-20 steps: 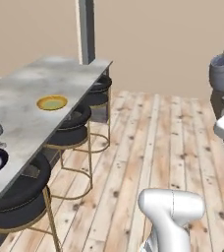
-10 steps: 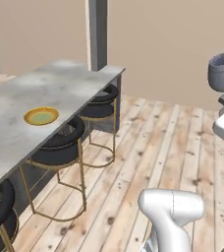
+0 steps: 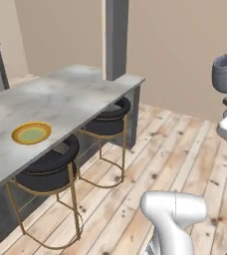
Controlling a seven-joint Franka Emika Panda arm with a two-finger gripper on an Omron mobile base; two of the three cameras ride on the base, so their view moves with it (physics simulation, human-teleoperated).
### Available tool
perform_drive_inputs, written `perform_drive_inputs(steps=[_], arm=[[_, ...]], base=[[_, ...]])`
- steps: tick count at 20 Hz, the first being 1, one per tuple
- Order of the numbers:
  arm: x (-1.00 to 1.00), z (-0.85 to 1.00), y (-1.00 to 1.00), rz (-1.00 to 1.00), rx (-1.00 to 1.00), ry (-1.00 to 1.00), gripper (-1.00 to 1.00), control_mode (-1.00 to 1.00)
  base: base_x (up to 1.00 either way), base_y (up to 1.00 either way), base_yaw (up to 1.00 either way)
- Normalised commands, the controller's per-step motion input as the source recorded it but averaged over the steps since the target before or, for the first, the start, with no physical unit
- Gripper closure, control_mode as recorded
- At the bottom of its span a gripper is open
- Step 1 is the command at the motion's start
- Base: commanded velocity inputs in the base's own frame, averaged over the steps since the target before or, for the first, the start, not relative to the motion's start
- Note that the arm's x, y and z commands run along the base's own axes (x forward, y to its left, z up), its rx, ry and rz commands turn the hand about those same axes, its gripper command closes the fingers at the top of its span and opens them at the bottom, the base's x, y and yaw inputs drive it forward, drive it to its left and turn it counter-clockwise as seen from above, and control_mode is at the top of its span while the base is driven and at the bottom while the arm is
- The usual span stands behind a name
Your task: Retrieve the wine glasses from the counter and place one next to each plate.
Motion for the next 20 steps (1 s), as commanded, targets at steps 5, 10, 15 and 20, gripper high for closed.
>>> perform_drive_inputs(steps=[5, 10, 15, 20], arm=[[0.0, 0.0, 0.0, 0.0, 0.0, 0.0, 1.0, 1.0], [0.0, 0.0, 0.0, 0.0, 0.0, 0.0, 1.0, 1.0], [0.0, 0.0, 0.0, 0.0, 0.0, 0.0, 1.0, 1.0], [0.0, 0.0, 0.0, 0.0, 0.0, 0.0, 1.0, 1.0]], base=[[0.78, -0.19, 0.44], [0.59, -0.22, 0.44], [0.55, 0.06, 0.3], [0.4, 0.0, 0.21]])
